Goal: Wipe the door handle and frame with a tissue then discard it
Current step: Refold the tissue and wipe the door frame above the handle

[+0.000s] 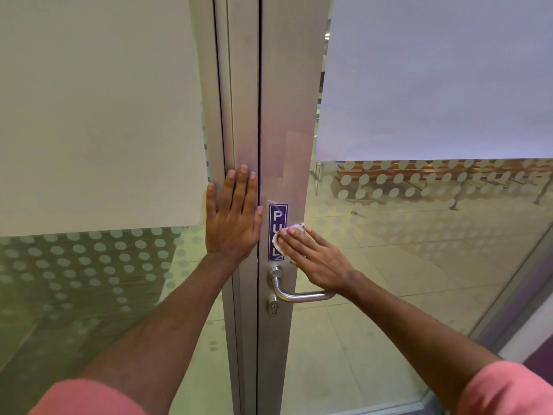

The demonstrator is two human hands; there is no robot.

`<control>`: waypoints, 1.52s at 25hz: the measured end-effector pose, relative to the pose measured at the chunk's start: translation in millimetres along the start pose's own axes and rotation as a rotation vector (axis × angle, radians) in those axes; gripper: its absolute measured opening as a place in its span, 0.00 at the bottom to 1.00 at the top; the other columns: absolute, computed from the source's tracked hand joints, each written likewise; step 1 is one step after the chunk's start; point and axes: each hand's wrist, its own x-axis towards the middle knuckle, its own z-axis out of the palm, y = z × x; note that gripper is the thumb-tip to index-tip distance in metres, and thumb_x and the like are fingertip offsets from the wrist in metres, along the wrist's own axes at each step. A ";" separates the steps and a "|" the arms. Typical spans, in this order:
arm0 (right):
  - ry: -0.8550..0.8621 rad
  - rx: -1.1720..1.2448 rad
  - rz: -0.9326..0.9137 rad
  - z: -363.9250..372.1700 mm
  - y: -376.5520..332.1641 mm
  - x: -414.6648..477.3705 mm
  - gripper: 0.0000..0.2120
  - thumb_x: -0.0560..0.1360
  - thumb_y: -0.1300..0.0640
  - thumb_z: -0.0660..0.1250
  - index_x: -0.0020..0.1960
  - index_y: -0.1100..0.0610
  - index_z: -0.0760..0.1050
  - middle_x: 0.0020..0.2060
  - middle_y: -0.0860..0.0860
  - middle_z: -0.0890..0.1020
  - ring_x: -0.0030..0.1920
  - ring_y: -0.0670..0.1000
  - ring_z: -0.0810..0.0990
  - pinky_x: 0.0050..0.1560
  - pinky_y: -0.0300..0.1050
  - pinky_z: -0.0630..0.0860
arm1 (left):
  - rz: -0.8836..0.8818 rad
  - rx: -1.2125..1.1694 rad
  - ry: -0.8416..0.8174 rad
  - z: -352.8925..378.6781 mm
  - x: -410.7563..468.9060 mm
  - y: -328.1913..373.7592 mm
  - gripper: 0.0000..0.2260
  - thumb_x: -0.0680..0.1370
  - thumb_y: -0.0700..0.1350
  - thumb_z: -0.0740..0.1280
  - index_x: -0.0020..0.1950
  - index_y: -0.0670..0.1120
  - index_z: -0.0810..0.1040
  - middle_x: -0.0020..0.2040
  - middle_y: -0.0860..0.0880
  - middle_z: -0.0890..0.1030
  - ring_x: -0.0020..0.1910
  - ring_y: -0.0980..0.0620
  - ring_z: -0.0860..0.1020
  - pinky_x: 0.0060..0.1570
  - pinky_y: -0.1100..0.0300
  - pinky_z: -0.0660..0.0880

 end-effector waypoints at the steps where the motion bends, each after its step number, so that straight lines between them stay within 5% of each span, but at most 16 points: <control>1: -0.009 -0.013 -0.012 -2.0 1.0 -0.8 0.35 0.80 0.55 0.61 0.79 0.56 0.45 0.78 0.53 0.42 0.78 0.52 0.45 0.78 0.51 0.40 | -0.004 -0.004 -0.003 -0.5 0.2 0.0 0.28 0.84 0.53 0.46 0.81 0.44 0.43 0.81 0.47 0.40 0.80 0.49 0.41 0.78 0.46 0.39; 6: 0.052 -0.068 0.076 -28.1 18.4 26.3 0.30 0.82 0.43 0.47 0.78 0.55 0.44 0.78 0.51 0.41 0.78 0.50 0.42 0.77 0.51 0.36 | -0.005 -0.002 0.001 0.3 0.0 -0.4 0.28 0.84 0.53 0.47 0.81 0.44 0.43 0.81 0.47 0.40 0.80 0.49 0.42 0.78 0.46 0.39; 12: 0.243 0.026 -0.029 -33.3 30.9 36.9 0.25 0.82 0.55 0.58 0.76 0.60 0.57 0.75 0.58 0.61 0.76 0.54 0.59 0.76 0.51 0.58 | -0.002 -0.002 -0.007 -0.2 -0.1 -0.4 0.28 0.84 0.53 0.47 0.81 0.44 0.43 0.80 0.48 0.39 0.80 0.49 0.41 0.78 0.46 0.38; 17: -0.066 0.082 -0.282 -15.7 16.4 -0.8 0.25 0.79 0.62 0.52 0.76 0.59 0.54 0.76 0.55 0.62 0.75 0.51 0.58 0.74 0.49 0.56 | -0.002 0.002 0.004 0.0 0.2 -0.4 0.28 0.84 0.53 0.47 0.81 0.45 0.43 0.80 0.48 0.39 0.80 0.49 0.41 0.78 0.46 0.39; 20: -0.107 0.058 -0.320 -15.3 20.6 -2.2 0.25 0.80 0.60 0.49 0.76 0.58 0.54 0.76 0.53 0.61 0.75 0.50 0.60 0.77 0.45 0.51 | -0.006 0.001 0.008 -0.8 0.8 0.7 0.28 0.84 0.53 0.47 0.81 0.44 0.43 0.80 0.48 0.39 0.80 0.50 0.40 0.78 0.46 0.38; 29: 0.275 0.036 0.036 -32.5 33.6 53.5 0.25 0.82 0.58 0.59 0.77 0.59 0.56 0.76 0.57 0.57 0.77 0.54 0.56 0.77 0.50 0.53 | 0.000 -0.005 0.002 -3.1 1.2 -0.1 0.28 0.84 0.53 0.48 0.80 0.44 0.43 0.80 0.48 0.38 0.80 0.50 0.40 0.78 0.46 0.39; 35: -0.179 0.082 -0.322 -10.1 14.4 -1.9 0.29 0.79 0.61 0.55 0.78 0.56 0.50 0.78 0.52 0.55 0.77 0.49 0.51 0.78 0.46 0.43 | 0.003 0.005 0.005 -1.0 0.0 0.0 0.28 0.84 0.53 0.48 0.80 0.44 0.43 0.80 0.48 0.39 0.80 0.50 0.41 0.78 0.46 0.39; 38: -0.216 0.028 -0.421 -17.0 23.1 -2.3 0.30 0.77 0.62 0.57 0.77 0.55 0.52 0.76 0.51 0.57 0.76 0.48 0.53 0.76 0.49 0.47 | -0.006 0.001 0.010 -0.1 0.4 0.1 0.28 0.84 0.53 0.48 0.81 0.44 0.43 0.80 0.48 0.39 0.80 0.50 0.41 0.78 0.46 0.39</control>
